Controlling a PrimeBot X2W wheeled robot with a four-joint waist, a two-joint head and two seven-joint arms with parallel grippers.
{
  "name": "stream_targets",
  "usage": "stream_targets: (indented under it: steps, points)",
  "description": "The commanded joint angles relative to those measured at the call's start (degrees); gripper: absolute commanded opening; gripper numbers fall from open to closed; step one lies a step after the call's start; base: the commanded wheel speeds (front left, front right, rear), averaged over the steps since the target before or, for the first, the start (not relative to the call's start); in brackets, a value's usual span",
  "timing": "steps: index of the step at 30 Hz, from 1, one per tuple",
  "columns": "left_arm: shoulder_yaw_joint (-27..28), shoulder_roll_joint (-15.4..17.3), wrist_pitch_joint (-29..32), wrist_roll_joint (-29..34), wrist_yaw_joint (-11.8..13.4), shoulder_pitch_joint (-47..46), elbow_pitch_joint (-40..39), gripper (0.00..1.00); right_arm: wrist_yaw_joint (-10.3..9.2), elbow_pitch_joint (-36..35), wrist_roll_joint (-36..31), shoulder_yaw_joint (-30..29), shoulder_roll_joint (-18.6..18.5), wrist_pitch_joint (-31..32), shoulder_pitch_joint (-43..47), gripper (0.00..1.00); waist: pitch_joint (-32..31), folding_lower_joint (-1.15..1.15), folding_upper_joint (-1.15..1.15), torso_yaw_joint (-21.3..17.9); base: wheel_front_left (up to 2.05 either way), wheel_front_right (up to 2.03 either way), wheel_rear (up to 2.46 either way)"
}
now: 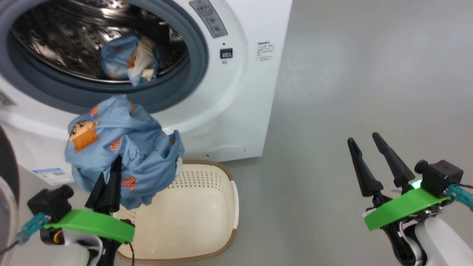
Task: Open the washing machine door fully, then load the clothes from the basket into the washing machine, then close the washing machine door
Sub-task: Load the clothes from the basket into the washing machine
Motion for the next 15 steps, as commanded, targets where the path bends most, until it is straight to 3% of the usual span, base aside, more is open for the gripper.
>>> stream_targets:
  steps: [1,15]
  points:
    - [2.78,1.27,-0.59,0.73,0.33,0.16,-2.43,0.00,0.32,-0.87,0.78,0.92,-0.98,-0.46,1.38,1.00,-2.87,0.00,0.00,1.94,0.00,0.00,0.00]
    - [6.23,1.22,-0.60,4.09,4.13,8.02,-13.28,0.00,0.32,-0.56,2.61,1.81,-2.83,-0.46,3.63,1.00,-7.81,0.00,0.00,3.10,0.00,0.00,0.00]
